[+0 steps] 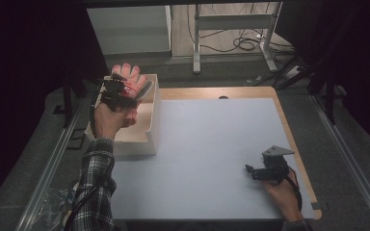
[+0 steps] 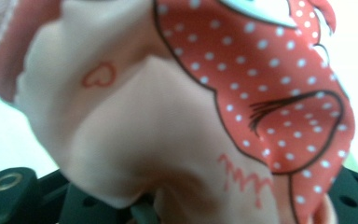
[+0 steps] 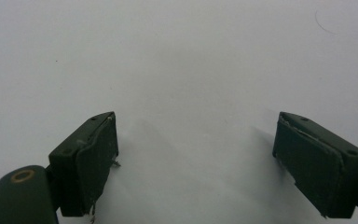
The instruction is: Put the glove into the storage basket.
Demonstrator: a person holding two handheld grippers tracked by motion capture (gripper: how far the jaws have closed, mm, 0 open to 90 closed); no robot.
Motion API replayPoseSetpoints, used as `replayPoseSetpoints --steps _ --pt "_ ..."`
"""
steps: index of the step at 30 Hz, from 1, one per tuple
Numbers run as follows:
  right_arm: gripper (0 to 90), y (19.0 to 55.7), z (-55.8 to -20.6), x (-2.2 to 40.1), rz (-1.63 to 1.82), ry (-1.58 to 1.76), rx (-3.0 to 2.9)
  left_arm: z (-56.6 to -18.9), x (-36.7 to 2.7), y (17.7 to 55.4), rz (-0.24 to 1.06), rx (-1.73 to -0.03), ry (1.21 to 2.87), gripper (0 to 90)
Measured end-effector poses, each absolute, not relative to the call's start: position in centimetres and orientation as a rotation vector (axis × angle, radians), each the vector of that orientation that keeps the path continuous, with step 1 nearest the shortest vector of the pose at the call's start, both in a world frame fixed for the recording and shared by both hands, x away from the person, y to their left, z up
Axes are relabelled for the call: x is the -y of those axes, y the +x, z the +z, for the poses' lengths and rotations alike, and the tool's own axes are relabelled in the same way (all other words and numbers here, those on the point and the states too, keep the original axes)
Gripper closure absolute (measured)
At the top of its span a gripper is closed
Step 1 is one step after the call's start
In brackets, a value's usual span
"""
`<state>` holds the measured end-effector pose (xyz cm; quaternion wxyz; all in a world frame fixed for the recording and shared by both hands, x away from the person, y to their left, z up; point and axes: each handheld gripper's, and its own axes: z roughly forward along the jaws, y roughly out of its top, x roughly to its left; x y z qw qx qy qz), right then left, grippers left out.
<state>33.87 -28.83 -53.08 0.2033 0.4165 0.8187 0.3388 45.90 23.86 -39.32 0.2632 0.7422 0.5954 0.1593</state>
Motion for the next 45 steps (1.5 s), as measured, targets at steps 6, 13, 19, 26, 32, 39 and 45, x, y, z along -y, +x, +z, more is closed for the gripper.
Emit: replayPoseSetpoints --steps 6,13,19,26,32,39,45 --pt "14.3 33.9 -53.1 28.8 0.945 1.162 -2.285 -41.2 -23.9 46.4 0.438 -1.644 1.996 50.3" --pt "14.3 33.9 -53.1 28.8 0.945 1.161 -2.285 -43.3 -23.4 47.4 0.442 -1.672 1.980 49.8" --pt "14.3 33.9 -53.1 28.8 0.945 1.160 -2.284 -45.1 -22.6 48.2 0.451 -1.693 1.988 49.5" --pt "14.3 33.9 -53.1 28.8 0.945 1.160 -2.284 -46.6 -22.1 48.9 0.445 -1.727 1.999 49.0" --pt "14.3 33.9 -53.1 28.8 0.945 1.160 -2.284 -47.6 -21.8 49.5 0.436 -1.754 2.023 48.5" --pt "14.3 33.9 -53.1 28.8 0.946 1.160 -2.284 -48.2 -21.1 50.3 0.417 -1.796 2.067 47.2" --pt "14.3 33.9 -53.1 28.8 0.945 1.160 -2.284 -48.6 -20.6 50.9 0.391 -1.811 2.090 44.4"
